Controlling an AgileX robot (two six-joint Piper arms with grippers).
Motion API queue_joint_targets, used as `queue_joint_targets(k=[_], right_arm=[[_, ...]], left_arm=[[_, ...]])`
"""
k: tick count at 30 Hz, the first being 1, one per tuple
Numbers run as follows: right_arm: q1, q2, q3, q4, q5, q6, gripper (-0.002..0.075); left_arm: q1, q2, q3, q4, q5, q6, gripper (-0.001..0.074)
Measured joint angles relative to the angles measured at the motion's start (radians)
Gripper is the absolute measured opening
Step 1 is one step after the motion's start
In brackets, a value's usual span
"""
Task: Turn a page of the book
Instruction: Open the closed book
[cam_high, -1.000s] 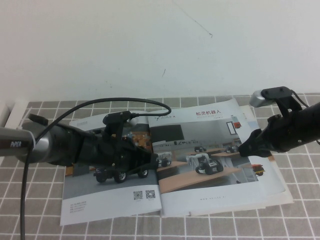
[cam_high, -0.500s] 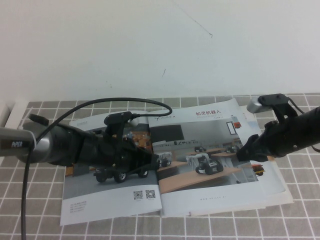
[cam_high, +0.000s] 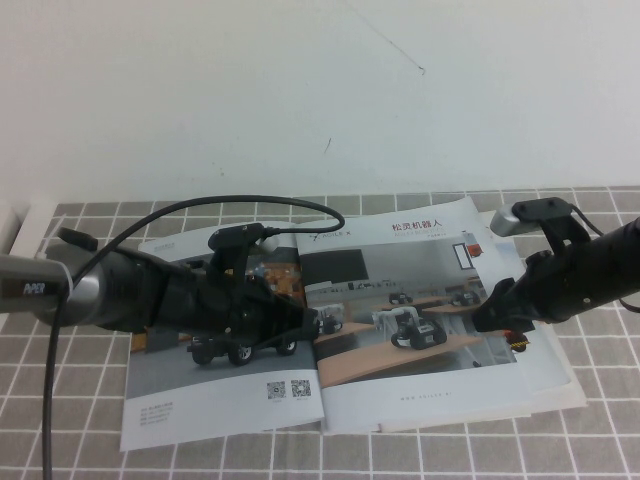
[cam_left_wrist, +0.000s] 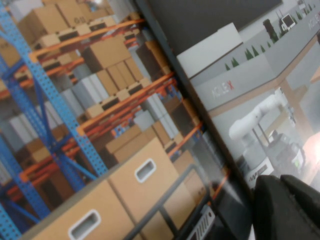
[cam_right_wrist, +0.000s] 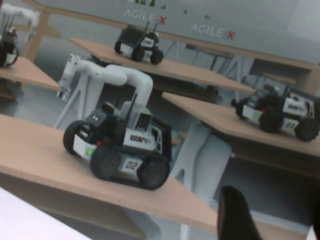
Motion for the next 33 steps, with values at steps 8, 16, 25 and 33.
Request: queue_joint_targets(k=[8,16,25,33], right_arm=[[0.0,0.0,0.0,0.013,0.004,-0.013,0.0333],[-0.002,0.002,0.0,0.072,0.012,-0.043,0.0333],[-0.003,0.002,0.0,0.22,0.028,-0.133,0.0335],[-0.003,-0.037,0.0,0.255,0.106,-0.164,0.0335]], left_arm=[[0.0,0.0,0.0,0.0,0.0,0.0,-0.0004],[0.0,0.0,0.0,0.002,0.0,0.0,-0.0004],[0.0,0.0,0.0,0.017,0.0,0.0,-0.0004],[0.0,0.0,0.0,0.023,0.0,0.0,-0.0004]])
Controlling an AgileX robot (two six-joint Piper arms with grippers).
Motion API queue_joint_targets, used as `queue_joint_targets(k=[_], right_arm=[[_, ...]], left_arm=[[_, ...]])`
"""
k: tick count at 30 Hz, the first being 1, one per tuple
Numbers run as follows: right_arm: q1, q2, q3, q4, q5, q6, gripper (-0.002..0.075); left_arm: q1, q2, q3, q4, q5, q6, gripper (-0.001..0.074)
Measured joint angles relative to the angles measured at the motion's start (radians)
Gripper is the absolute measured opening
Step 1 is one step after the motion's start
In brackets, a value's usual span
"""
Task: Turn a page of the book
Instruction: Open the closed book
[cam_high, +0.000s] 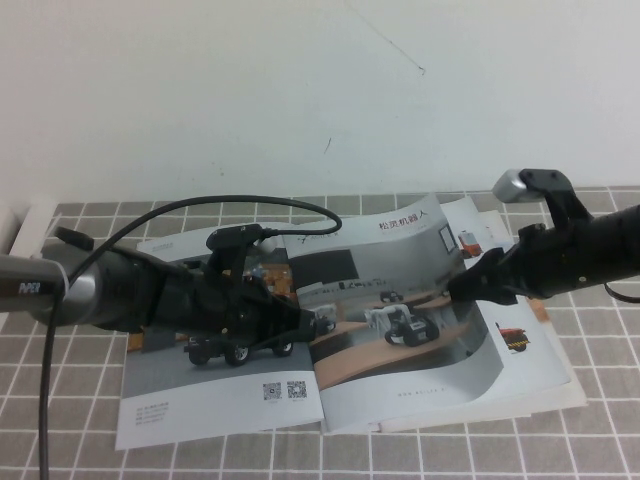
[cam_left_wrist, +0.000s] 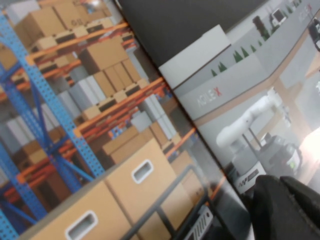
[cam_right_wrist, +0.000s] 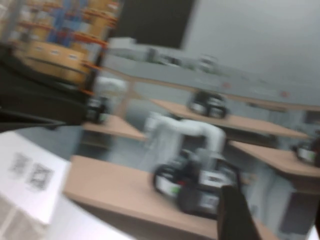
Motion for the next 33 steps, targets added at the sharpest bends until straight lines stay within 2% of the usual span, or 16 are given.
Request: queue_joint_targets(k=[5,14,22,33], right_arm=[[0.0,-0.025,-0.002,0.017,0.081,-0.045,0.0335],[0.0,0.043,-0.002,-0.025,0.089,-0.047,0.0335],[0.002,0.077,-0.002,0.009,0.121,-0.062,0.0335],[0.003,-0.002,-0.067,0.108,0.35,-0.115,0.0335]], left_arm=[[0.0,0.0,0.0,0.002,0.0,0.0,-0.0004],[0.0,0.0,0.0,0.002,0.0,0.0,-0.0004],[0.0,0.0,0.0,0.002,0.0,0.0,-0.0004],[0.0,0.0,0.0,0.002,0.006,0.016,-0.0004]])
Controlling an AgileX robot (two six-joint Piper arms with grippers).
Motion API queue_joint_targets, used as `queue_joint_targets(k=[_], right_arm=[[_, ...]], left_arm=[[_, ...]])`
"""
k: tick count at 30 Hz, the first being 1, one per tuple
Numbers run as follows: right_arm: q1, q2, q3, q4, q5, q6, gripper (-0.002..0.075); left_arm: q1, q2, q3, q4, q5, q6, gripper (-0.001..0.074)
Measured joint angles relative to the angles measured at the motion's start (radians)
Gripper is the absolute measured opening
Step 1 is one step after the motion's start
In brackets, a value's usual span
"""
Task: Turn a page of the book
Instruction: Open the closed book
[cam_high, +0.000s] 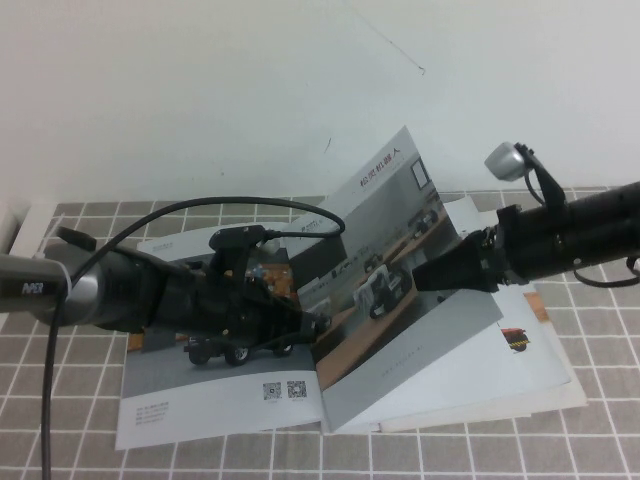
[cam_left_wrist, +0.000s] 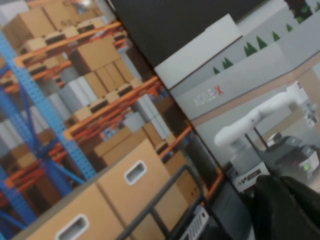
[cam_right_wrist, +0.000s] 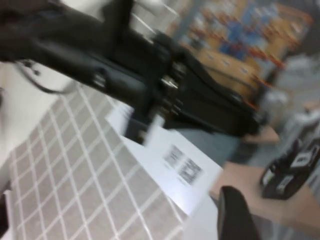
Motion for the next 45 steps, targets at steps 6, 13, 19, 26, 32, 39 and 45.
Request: queue_joint_targets(k=[6,13,19,26,32,39,45], right_arm=[[0.0,-0.05,-0.036,0.003,0.027,0.002,0.0335],[0.006,-0.051,-0.04,0.003,0.034,0.007,0.0335],[0.053,-0.051,-0.04,0.029,0.028,0.007,0.0335],[0.125,-0.051,-0.04,0.057,-0.039,0.003,0.0335],[0.142,-0.051,-0.04,0.115,-0.067,0.003,0.0335],[0.142,-0.051,-0.04,0.129,-0.078,0.003,0.0335],[0.143,-0.051,-0.04,0.129,-0.078,-0.002,0.0335]], left_arm=[[0.0,-0.06,0.0,0.098,0.024,0.048,-0.0004],[0.0,-0.276,0.0,0.37,0.038,0.057,-0.0004],[-0.024,-0.443,0.0,0.455,0.186,0.08,-0.0004],[-0.284,-0.531,0.0,0.704,0.086,-0.021,-0.0004],[-0.601,-0.532,0.002,1.291,-0.021,-0.518,-0.0004],[-0.837,-0.454,0.002,2.031,-0.049,-1.22,-0.0004],[-0.869,-0.282,0.002,2.496,-0.084,-1.583,-0.0004]])
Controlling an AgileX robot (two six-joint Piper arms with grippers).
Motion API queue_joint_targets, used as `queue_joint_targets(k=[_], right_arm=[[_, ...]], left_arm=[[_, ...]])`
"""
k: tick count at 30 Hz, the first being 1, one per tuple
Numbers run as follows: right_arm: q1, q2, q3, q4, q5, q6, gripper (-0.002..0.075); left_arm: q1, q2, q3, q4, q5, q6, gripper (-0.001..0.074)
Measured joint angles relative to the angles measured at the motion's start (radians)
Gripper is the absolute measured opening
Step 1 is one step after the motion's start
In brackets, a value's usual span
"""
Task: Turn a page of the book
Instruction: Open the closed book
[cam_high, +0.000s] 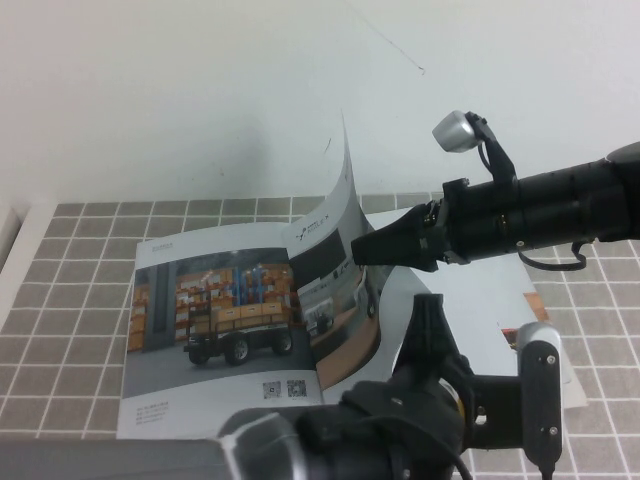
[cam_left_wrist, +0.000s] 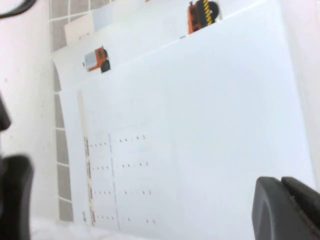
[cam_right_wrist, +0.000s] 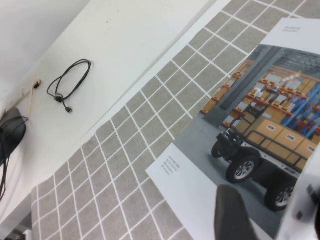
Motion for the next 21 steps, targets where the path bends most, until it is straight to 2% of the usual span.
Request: queue_joint_targets(k=[4,8,15,21], right_arm=[[0.0,0.0,0.0,0.002,0.0,-0.011,0.0335],[0.0,0.0,0.0,0.002,0.0,-0.041,0.0335],[-0.009,-0.007,-0.03,-0.002,0.026,-0.065,0.0335],[-0.063,-0.039,-0.168,-0.006,0.211,-0.065,0.0334]], left_arm=[[0.0,0.088,0.0,0.236,0.005,-0.217,-0.0004],[0.002,0.144,0.0,0.356,0.107,-0.342,-0.0004],[0.02,0.17,0.0,0.384,0.249,-0.398,-0.0004],[0.023,0.17,0.0,0.378,0.26,-0.4,-0.0004]])
